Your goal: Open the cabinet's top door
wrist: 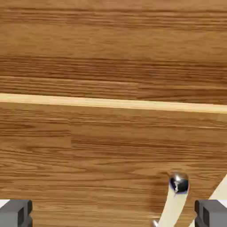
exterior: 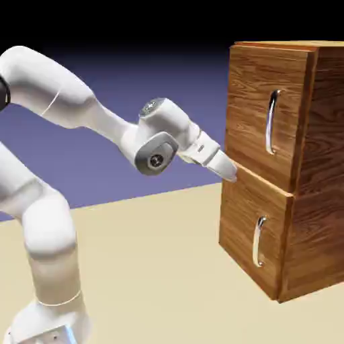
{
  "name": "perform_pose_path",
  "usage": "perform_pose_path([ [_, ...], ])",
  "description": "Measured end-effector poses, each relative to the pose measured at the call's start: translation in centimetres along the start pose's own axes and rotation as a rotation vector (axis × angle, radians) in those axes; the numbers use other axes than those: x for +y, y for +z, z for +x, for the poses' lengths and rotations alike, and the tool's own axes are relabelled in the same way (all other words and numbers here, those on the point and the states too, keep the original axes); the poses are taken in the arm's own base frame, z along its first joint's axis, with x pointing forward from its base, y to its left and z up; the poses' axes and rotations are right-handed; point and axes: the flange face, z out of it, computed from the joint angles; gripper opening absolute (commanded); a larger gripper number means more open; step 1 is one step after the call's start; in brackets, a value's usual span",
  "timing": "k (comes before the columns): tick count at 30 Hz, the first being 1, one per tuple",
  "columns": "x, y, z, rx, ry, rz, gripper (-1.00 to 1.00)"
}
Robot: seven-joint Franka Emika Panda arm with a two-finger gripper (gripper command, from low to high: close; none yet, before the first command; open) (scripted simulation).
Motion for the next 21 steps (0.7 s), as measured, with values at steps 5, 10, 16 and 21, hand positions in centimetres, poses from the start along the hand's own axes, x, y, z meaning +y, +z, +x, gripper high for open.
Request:
perform_pose_path([
  [5,-2.0,-1.6,0.5,0.035,-0.021,0.039,1.0],
  [10,-3.6,-3.3,0.9,0.074,-0.038,0.078,1.0],
  [16,-4.8,-5.1,1.4,0.126,-0.051,0.124,1.0],
  [21,-5.3,-6.4,1.9,0.173,-0.057,0.164,1.0],
])
